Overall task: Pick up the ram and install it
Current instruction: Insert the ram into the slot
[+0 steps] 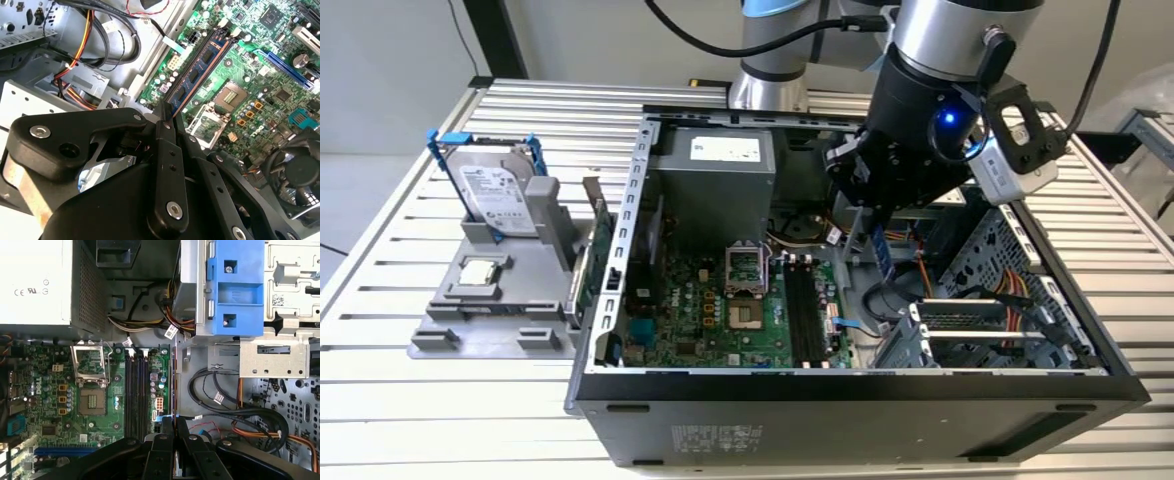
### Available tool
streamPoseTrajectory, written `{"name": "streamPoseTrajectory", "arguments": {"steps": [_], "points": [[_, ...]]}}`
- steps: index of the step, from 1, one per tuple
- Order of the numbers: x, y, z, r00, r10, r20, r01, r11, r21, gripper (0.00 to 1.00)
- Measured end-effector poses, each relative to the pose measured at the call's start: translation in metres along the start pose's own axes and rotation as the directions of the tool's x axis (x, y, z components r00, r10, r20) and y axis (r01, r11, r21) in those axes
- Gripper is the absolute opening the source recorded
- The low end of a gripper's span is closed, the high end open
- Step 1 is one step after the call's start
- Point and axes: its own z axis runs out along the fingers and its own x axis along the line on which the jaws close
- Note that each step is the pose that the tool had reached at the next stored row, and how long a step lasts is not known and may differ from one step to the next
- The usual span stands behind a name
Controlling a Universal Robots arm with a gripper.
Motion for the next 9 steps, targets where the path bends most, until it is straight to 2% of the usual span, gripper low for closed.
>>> {"name": "streamPoseTrajectory", "arguments": {"steps": [9], "points": [[0.0002, -0.0003, 0.0074, 1.0, 0.0, 0.0, 0.0, 1.0, 0.001, 0.0]]}}
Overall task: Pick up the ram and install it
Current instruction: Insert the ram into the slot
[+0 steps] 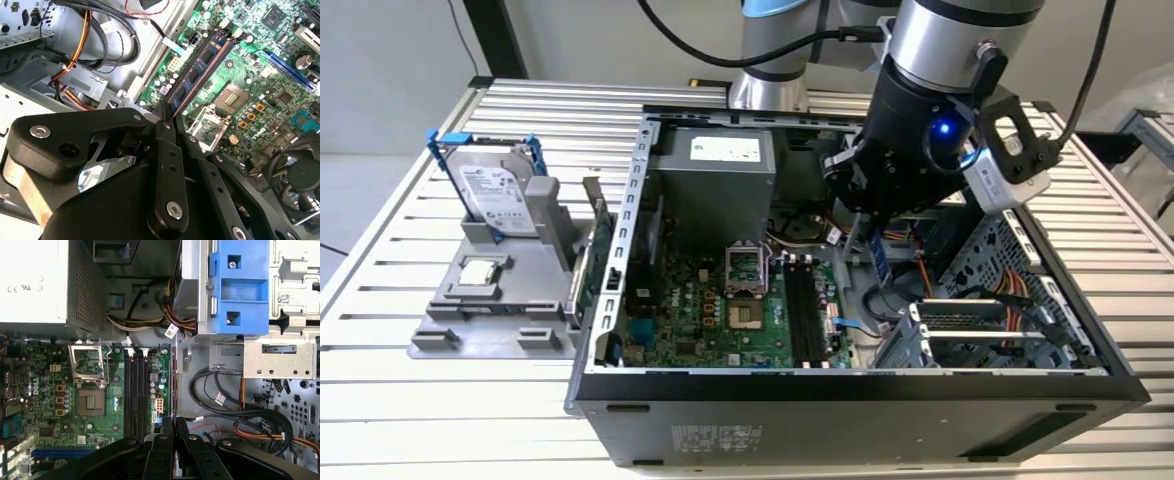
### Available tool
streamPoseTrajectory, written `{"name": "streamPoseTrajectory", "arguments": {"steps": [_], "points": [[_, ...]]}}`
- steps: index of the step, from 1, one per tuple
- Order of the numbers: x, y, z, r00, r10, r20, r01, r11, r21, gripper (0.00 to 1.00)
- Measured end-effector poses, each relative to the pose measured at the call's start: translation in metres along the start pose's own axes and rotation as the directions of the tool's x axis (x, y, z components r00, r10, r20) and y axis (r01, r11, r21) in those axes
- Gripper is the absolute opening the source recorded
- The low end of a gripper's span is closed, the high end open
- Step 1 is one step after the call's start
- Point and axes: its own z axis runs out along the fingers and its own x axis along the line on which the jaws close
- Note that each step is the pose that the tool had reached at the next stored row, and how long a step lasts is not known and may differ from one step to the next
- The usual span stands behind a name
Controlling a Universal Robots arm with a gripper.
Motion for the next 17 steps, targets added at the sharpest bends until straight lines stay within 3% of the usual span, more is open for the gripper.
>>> {"name": "streamPoseTrajectory", "arguments": {"steps": [17], "points": [[0.0004, 0.0002, 0.0119, 1.0, 0.0, 0.0, 0.0, 1.0, 0.0013, 0.0]]}}
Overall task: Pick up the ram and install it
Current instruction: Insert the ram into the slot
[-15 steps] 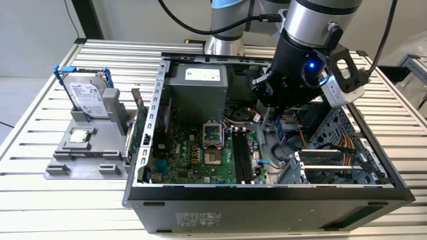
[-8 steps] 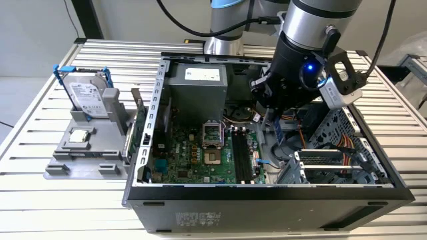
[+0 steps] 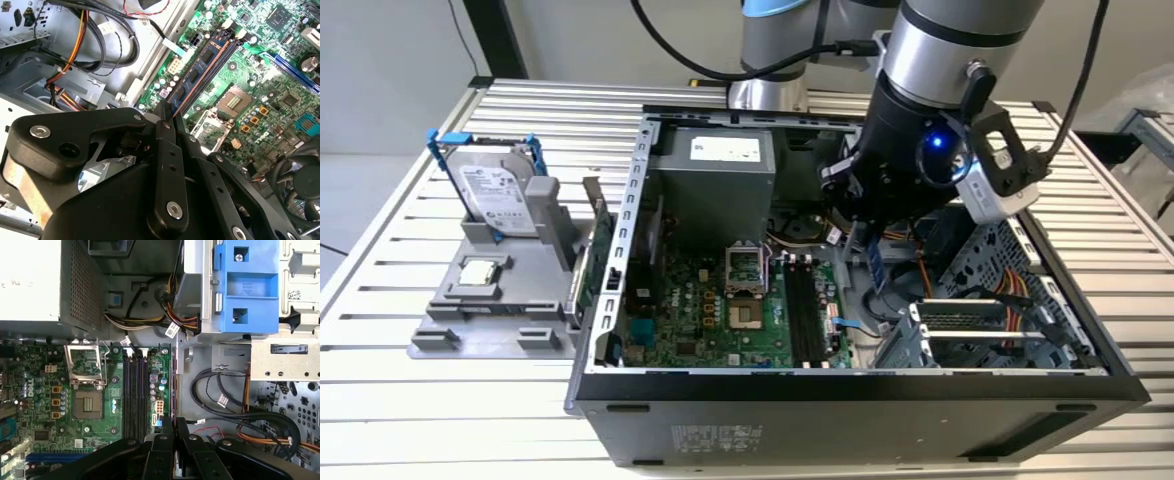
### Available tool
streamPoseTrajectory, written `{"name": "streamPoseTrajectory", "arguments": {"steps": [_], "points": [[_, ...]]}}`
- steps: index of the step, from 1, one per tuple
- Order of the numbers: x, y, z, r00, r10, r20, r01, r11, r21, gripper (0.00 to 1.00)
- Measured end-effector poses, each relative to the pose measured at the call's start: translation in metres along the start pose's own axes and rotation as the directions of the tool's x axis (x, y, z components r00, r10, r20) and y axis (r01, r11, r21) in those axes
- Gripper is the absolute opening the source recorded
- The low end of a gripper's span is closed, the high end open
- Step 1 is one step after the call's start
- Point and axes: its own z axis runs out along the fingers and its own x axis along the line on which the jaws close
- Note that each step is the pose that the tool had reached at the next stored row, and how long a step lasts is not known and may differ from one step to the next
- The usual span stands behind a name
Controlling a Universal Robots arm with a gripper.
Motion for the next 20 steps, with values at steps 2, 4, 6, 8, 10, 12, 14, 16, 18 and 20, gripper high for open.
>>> {"name": "streamPoseTrajectory", "arguments": {"steps": [2, 4, 6, 8, 10, 12, 14, 16, 18, 20], "points": [[0.0, 0.0, 0.0012, 1.0, 0.0, 0.0, 0.0, 1.0, 0.0, 0.0], [0.0001, 0.0, 0.0026, 1.0, 0.0, 0.0, 0.0, 1.0, 0.0001, 0.0], [0.0001, 0.0001, 0.0039, 1.0, 0.0, 0.0, 0.0, 1.0, 0.0005, 0.0], [0.0002, 0.0005, 0.0053, 1.0, 0.0, -0.0001, 0.0, 1.0, 0.0011, 0.0], [0.0003, 0.0012, 0.0069, 1.0, 0.0, 0.0, 0.0, 1.0, 0.0012, 0.0], [0.0003, 0.0022, 0.0083, 1.0, 0.0, -0.0001, 0.0, 1.0, 0.0014, 0.0], [0.0004, 0.0033, 0.0098, 1.0, 0.0, -0.0001, 0.0, 1.0, 0.0019, 0.0], [0.0004, 0.0042, 0.0114, 1.0, 0.0, -0.0002, 0.0, 1.0, 0.0023, 0.0], [0.0005, 0.005, 0.0129, 1.0, 0.0, -0.0002, 0.0, 1.0, 0.0028, 0.0], [0.0005, 0.0056, 0.0143, 1.0, 0.0, -0.0002, 0.0, 1.0, 0.0033, 0.0]]}}
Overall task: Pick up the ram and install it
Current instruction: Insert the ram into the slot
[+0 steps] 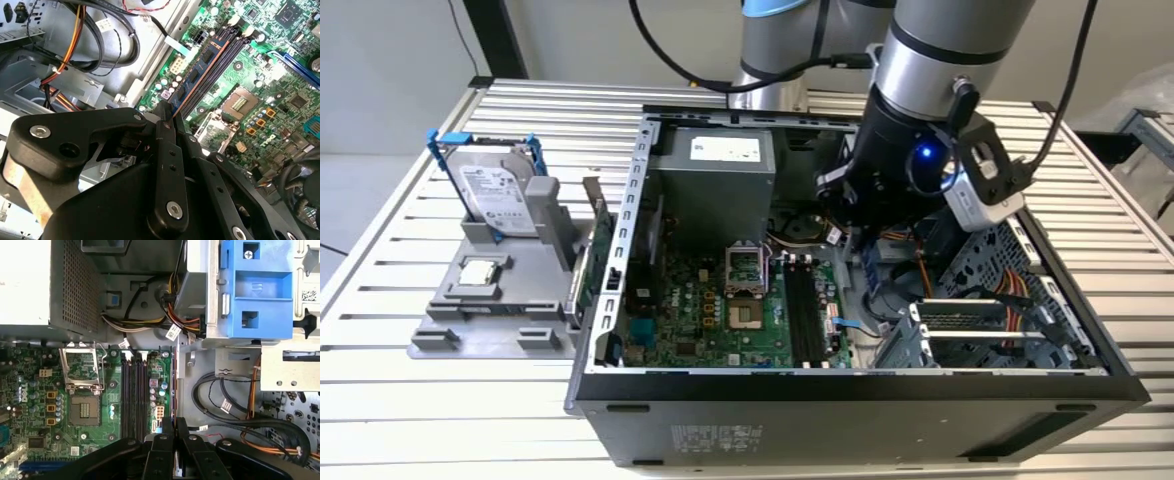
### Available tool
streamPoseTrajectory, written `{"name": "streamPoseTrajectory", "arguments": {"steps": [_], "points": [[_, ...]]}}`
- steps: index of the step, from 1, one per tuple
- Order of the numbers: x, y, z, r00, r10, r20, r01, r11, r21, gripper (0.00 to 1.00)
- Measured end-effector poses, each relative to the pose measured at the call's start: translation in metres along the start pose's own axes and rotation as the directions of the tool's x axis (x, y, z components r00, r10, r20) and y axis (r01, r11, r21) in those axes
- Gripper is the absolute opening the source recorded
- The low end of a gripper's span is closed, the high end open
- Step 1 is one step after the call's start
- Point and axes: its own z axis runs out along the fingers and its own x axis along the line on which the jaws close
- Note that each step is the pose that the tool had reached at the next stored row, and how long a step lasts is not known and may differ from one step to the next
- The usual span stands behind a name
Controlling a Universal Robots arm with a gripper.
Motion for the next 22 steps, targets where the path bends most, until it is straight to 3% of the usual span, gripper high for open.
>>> {"name": "streamPoseTrajectory", "arguments": {"steps": [22], "points": [[0.0005, 0.0038, 0.0148, 1.0, 0.0, -0.0003, 0.0, 1.0, 0.0047, 0.0]]}}
